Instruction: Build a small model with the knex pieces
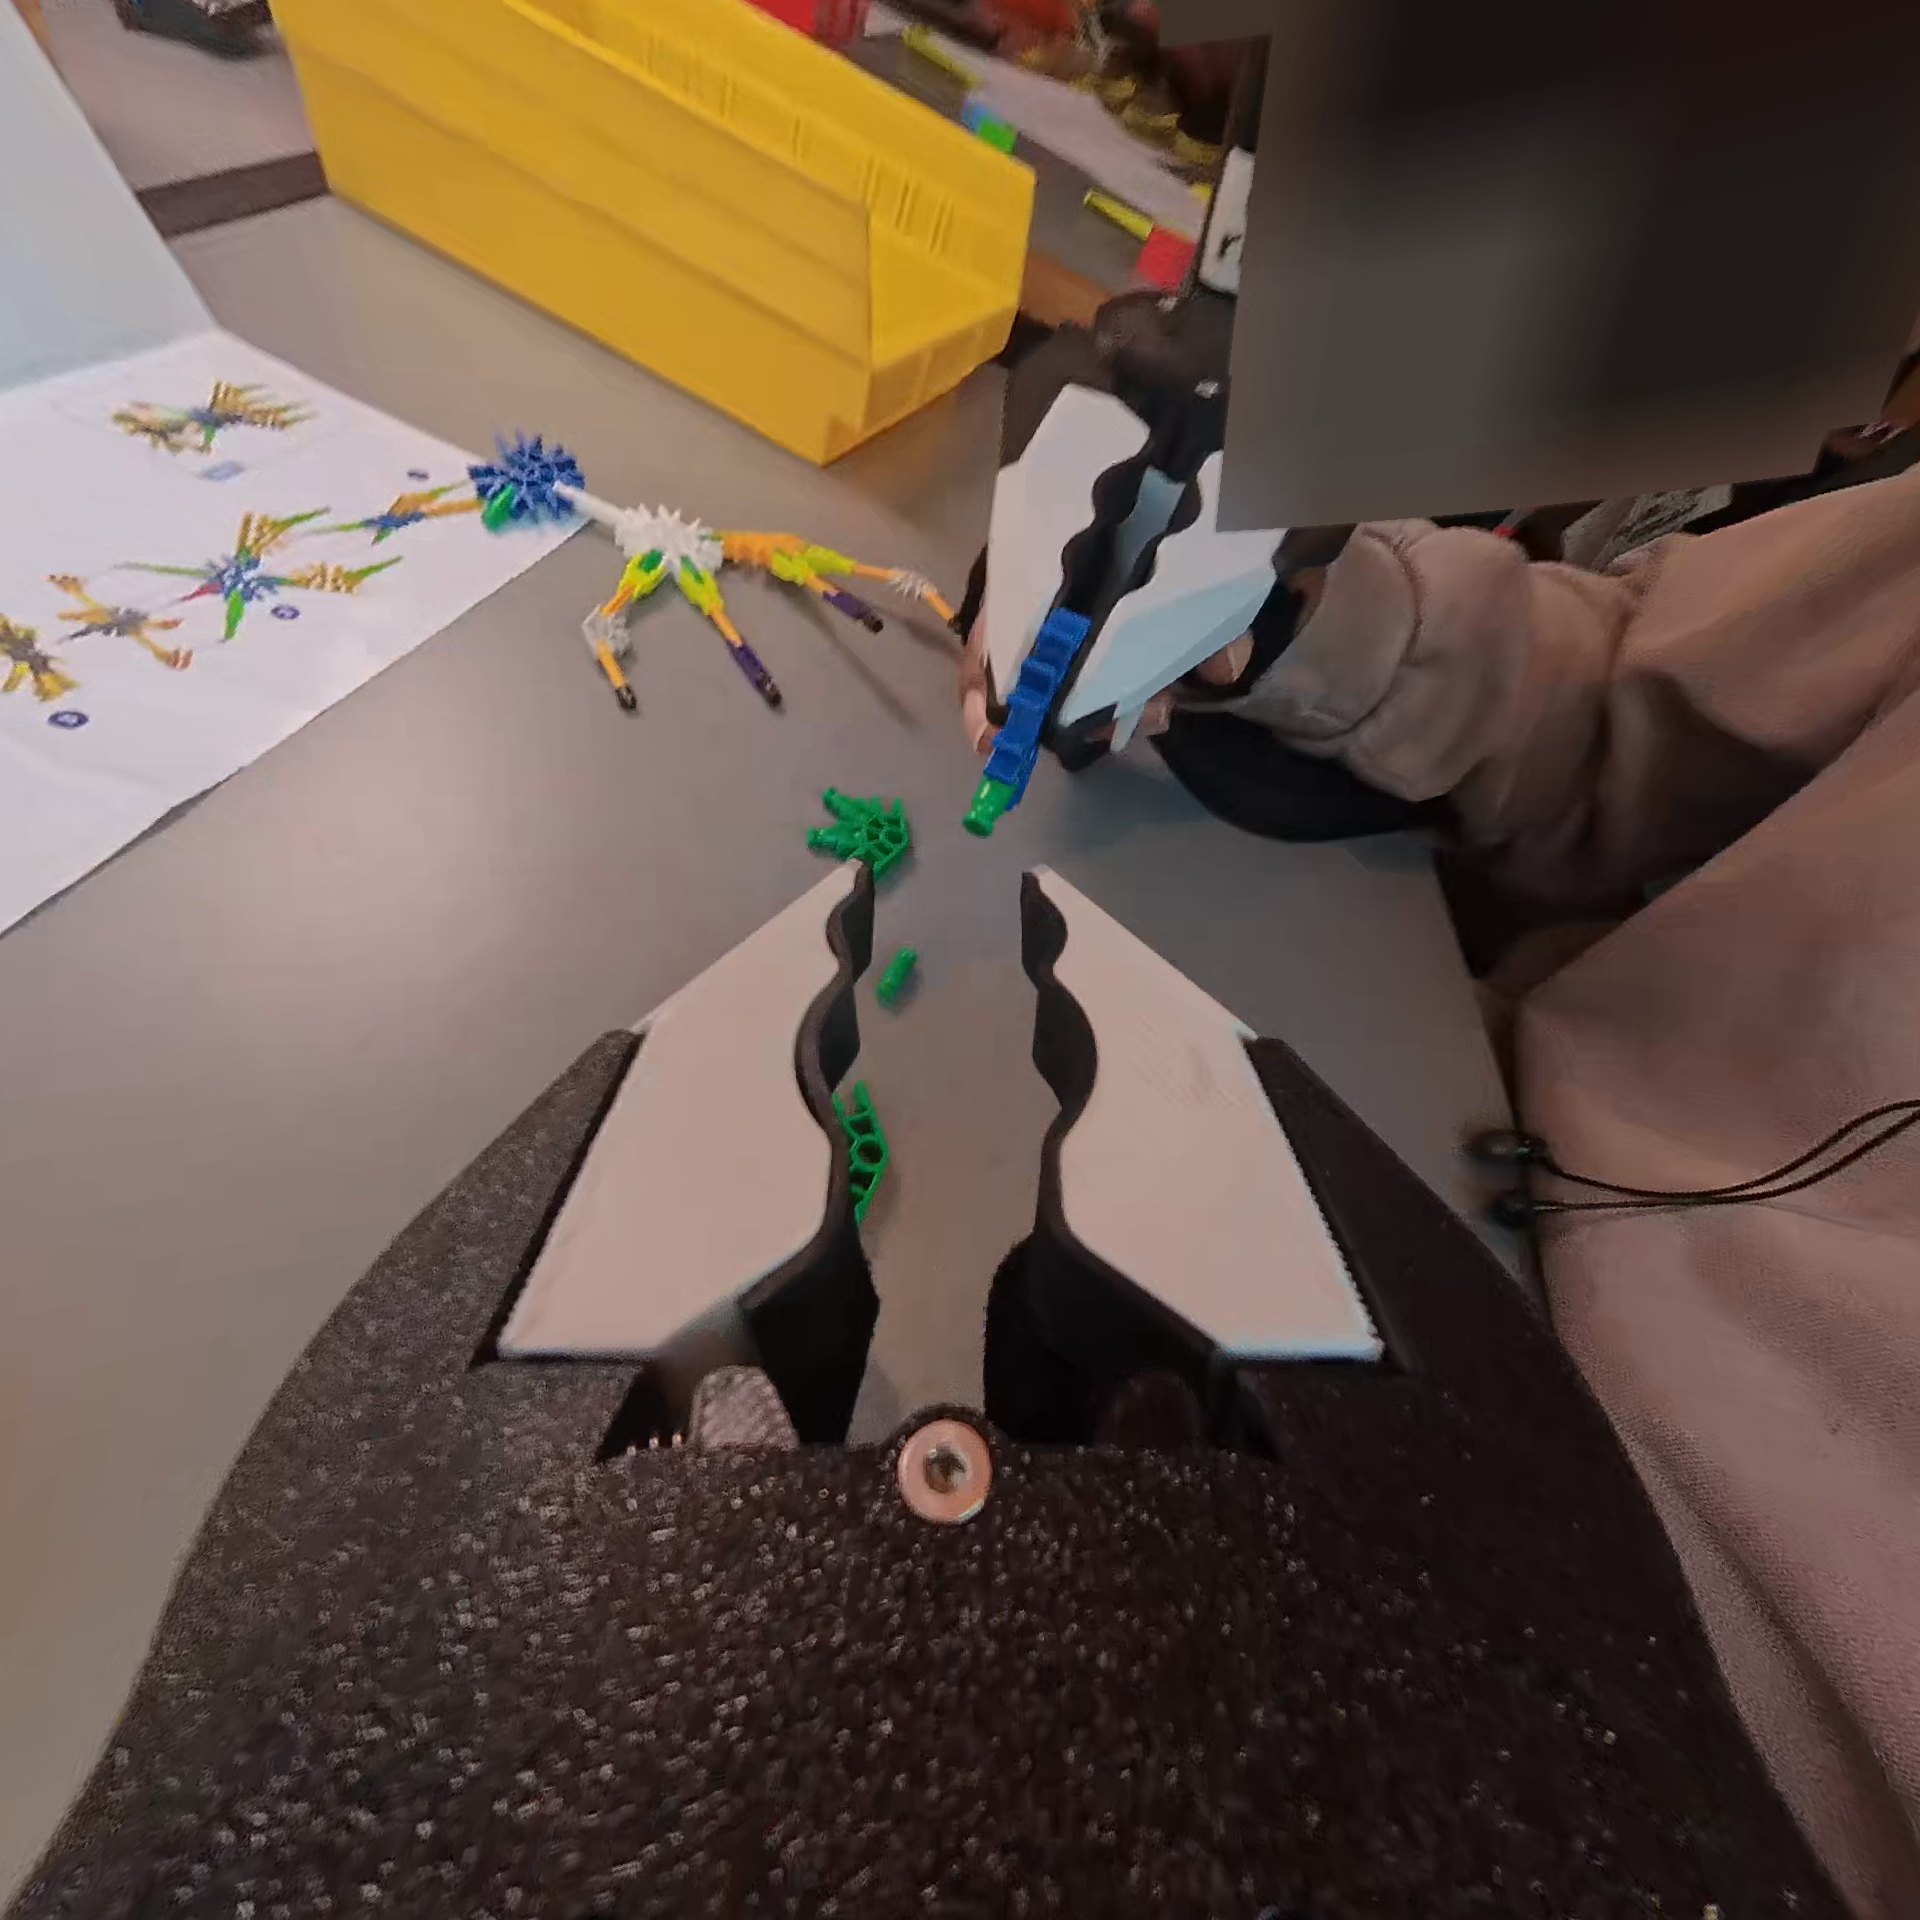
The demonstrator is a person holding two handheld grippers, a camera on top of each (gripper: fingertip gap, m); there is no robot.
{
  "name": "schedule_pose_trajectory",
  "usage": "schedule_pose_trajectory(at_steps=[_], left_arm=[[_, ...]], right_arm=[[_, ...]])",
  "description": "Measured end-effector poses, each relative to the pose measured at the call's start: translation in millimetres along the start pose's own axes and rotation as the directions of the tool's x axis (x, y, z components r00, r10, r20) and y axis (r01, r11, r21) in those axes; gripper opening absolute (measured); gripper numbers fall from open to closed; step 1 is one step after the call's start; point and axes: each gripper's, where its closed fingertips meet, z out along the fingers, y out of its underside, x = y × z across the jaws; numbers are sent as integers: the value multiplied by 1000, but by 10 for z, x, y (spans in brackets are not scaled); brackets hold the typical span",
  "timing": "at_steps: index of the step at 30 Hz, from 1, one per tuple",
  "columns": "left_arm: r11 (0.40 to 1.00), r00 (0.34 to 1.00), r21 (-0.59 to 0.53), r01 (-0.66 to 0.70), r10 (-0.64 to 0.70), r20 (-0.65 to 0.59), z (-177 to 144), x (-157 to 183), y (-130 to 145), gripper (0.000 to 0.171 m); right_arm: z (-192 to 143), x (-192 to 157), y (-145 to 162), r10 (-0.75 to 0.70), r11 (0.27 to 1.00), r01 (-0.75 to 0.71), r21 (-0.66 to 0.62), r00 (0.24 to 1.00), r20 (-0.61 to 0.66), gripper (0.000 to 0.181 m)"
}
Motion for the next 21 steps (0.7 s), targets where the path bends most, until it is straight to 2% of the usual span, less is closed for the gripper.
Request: schedule_pose_trajectory(at_steps=[3, 12, 18, 21], left_arm=[[997, 997, 70, -33, 37, -60, -19, 142, -115, 15], [992, 994, 124, -9, 22, -103, 19, 251, -176, 6], [973, 976, 196, 120, -79, -205, -7, 330, -281, 5], [953, 966, 231, 197, -149, -211, 2, 286, -328, 5]], right_arm=[[2, -45, -21, 35, 999, -36, 18, 999, 38, 5], [-15, -138, -111, 100, 991, -111, 80, 987, 125, 5], [-53, -170, -193, 149, 978, -171, 119, 973, 175, 5], [-58, -114, -207, 178, 970, -200, 138, 972, 157, 5]])
